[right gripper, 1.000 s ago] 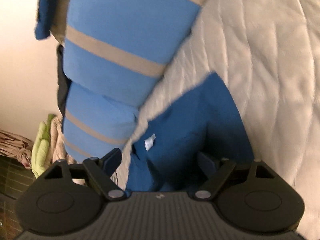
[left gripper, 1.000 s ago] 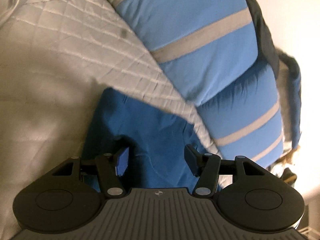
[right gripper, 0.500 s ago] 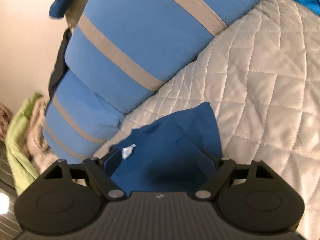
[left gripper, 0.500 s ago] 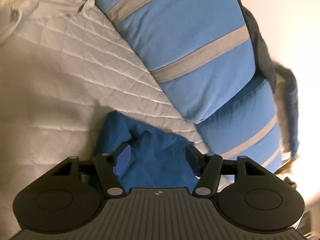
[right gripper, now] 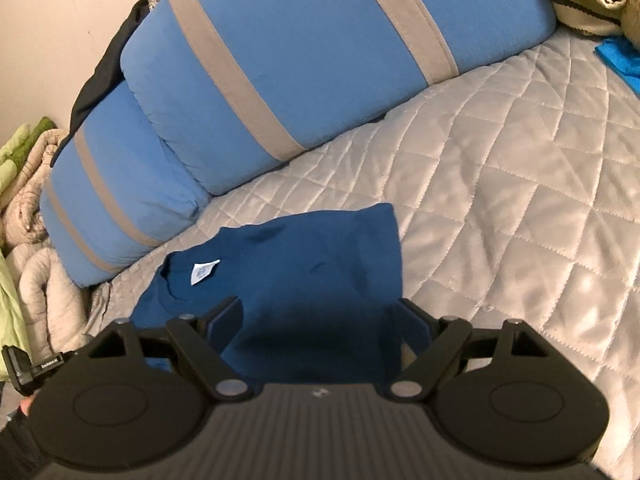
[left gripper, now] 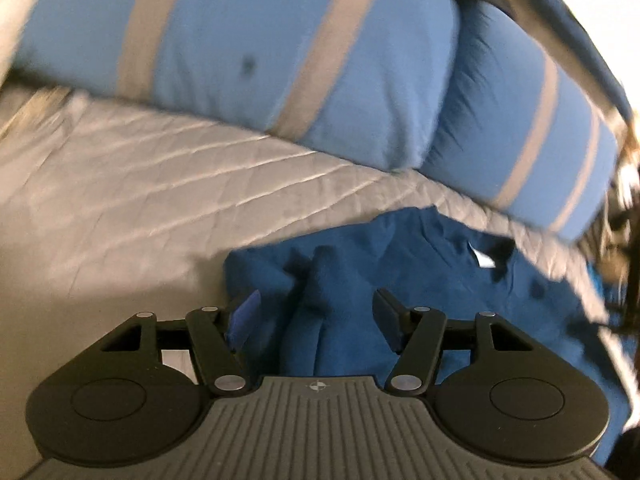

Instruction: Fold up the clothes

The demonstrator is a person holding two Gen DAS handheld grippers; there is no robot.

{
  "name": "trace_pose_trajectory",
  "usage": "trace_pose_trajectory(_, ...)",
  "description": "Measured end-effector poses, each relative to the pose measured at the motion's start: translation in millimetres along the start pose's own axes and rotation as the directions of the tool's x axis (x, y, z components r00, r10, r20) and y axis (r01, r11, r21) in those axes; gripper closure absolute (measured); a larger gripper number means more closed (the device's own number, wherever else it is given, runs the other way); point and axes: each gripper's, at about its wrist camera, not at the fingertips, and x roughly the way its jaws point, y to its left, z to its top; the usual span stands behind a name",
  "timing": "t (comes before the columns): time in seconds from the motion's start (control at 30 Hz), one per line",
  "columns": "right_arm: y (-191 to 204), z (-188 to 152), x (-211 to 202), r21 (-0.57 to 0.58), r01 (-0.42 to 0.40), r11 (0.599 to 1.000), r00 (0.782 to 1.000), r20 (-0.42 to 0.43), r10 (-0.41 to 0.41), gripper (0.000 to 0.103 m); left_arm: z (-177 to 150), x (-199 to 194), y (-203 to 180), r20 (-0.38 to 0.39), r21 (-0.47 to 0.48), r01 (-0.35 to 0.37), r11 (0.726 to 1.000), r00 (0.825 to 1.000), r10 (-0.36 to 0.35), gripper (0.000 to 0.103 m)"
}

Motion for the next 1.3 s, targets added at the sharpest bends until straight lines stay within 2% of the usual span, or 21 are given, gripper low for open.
trace_pose_trajectory(0.1, -1, 1, 2, -0.001, 0.008, 1.000, 1.000, 0.008, -0.008, 0.016, 7, 19, -1, -0.028, 0.050, -0.002, 0.999, 1.000, 0.003, 0.042)
trace_pose_trajectory(0.2, 0, 2, 4, 0.005, 0.017, 1.000, 1.000, 0.026, -0.017, 0.016, 10, 36, 0, -0.065, 0.051, 0.002, 0.999, 0.998, 0.001, 0.051)
trace_pose_trajectory(0.33, 9, 1, 6, -0.047, 0.043, 0.998, 0.998, 0.055, -0.040, 0.016, 12, 51, 0, -0.102, 0.024, 0.017, 1.000, 0.995, -0.015, 0.077)
trace_pose_trajectory(0.47, 25, -2, 9, -0.179, 0.087, 0.980, 0.994, 0.081, -0.073, 0.016, 14, 52, -4, -0.098, 0.019, -0.005, 1.000, 0.995, 0.007, 0.089)
trace_pose_trajectory(0.53, 34, -4, 13, -0.262, 0.113, 0.958, 0.992, 0.092, -0.091, 0.016, 14, 51, -3, -0.093, 0.013, -0.020, 1.000, 0.995, 0.021, 0.093)
trace_pose_trajectory(0.7, 55, -8, 26, -0.445, 0.165, 0.880, 0.985, 0.118, -0.125, 0.017, 7, 46, -5, -0.056, -0.027, -0.073, 0.997, 0.996, 0.072, 0.094)
trace_pose_trajectory(0.8, 58, -6, 40, -0.467, 0.167, 0.868, 0.986, 0.106, -0.132, 0.020, 0, 48, -13, -0.039, -0.001, -0.120, 0.993, 0.992, 0.120, 0.095)
trace_pose_trajectory(0.9, 60, -4, 53, -0.480, 0.165, 0.862, 0.986, 0.089, -0.140, 0.026, -3, 47, -16, -0.013, 0.017, -0.135, 0.991, 0.991, 0.135, 0.095)
trace_pose_trajectory(1.0, 62, -2, 66, -0.492, 0.164, 0.855, 0.986, 0.072, -0.148, 0.056, -6, 40, -17, 0.021, 0.003, -0.145, 0.989, 0.989, 0.145, 0.095)
trace_pose_trajectory(1.03, 63, -1, 70, -0.496, 0.163, 0.853, 0.986, 0.067, -0.150, 0.075, -6, 36, -18, 0.034, -0.006, -0.148, 0.989, 0.988, 0.148, 0.096)
trace_pose_trajectory(1.07, 63, -1, 68, -0.495, 0.167, 0.853, 0.986, 0.075, -0.150, 0.087, -7, 30, -20, 0.051, -0.008, -0.149, 0.989, 0.987, 0.149, 0.096)
trace_pose_trajectory(1.3, 74, 0, 34, -0.502, 0.188, 0.844, 0.979, 0.161, -0.123, 0.091, 0, -5, -43, 0.122, 0.035, -0.148, 0.988, 0.982, 0.143, 0.097)
